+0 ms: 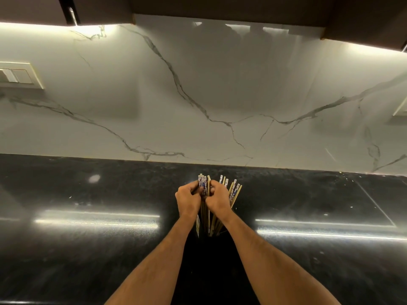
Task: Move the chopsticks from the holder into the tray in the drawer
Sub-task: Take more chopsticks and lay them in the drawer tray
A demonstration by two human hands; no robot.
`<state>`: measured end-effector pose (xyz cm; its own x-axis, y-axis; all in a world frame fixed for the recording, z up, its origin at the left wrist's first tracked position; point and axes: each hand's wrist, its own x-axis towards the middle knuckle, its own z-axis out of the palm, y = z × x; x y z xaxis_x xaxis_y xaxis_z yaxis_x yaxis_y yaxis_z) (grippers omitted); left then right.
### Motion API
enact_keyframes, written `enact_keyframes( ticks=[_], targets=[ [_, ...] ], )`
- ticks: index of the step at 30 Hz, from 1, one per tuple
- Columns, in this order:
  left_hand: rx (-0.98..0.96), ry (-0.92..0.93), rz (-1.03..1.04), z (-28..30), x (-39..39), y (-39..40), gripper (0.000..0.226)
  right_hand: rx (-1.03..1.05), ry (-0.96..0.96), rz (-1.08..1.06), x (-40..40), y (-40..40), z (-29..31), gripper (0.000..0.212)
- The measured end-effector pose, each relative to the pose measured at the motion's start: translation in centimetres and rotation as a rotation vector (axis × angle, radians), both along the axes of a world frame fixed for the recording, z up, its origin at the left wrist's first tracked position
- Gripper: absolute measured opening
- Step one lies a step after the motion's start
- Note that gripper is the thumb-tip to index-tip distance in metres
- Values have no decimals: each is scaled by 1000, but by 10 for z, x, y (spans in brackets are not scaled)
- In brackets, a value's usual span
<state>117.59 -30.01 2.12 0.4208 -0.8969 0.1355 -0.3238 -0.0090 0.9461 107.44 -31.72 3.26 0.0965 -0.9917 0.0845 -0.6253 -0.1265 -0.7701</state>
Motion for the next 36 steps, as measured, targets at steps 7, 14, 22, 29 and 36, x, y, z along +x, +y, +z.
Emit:
enact_keyframes(
  ticks=[7, 14, 22, 29, 36],
  targets=[
    [23, 48, 9, -8, 0, 6, 26, 101, -96, 19, -2, 0, -6, 14],
    [11, 114, -18, -8, 0, 8, 21, 79, -125, -36, -5, 1, -4, 16],
    [-86, 173, -179, 6, 0, 17, 23, 13, -384, -106, -15, -4, 40, 32],
    [-42, 207, -416, 48, -13, 25, 15, 18, -573, -114, -21, 5, 91, 21],
    [-19, 258, -444, 81, -19, 42, 15, -100, -551, -60, -31, 26, 122, 21]
  ],
)
